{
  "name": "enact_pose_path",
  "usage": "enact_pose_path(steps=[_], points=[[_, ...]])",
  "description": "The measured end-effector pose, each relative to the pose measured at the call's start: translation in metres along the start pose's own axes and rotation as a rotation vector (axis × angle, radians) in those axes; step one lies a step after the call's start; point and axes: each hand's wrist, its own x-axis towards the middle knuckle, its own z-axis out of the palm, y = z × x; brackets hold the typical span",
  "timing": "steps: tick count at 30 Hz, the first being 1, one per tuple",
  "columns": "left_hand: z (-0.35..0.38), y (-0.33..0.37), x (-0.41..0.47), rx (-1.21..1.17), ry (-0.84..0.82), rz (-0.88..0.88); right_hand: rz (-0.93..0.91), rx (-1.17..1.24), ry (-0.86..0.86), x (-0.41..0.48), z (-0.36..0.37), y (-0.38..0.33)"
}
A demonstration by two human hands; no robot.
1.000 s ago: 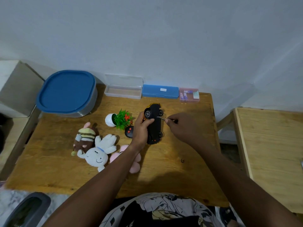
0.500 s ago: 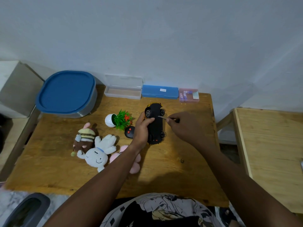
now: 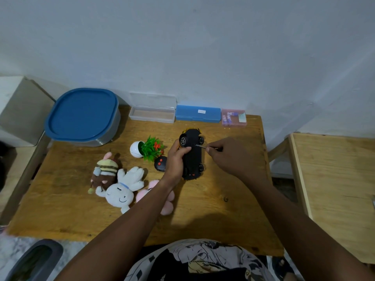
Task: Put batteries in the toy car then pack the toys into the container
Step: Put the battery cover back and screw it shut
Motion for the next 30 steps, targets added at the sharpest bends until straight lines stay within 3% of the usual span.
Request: enact_pose_path(steps=[9, 14, 30], points=[[-0.003, -0.001, -0.003, 0.041, -0.048, 0.010, 0.026, -0.042, -0.110, 0.009, -0.016, 0.003], [-0.003, 0.004, -0.002, 0.064, -0.058, 0.017, -0.058, -0.120, -0.226, 0.020, -0.028, 0.006], [0.000, 0.006, -0.001, -0.004, -0.037, -0.013, -0.153, -0.233, -0.243, 0.031, -0.031, 0.003]])
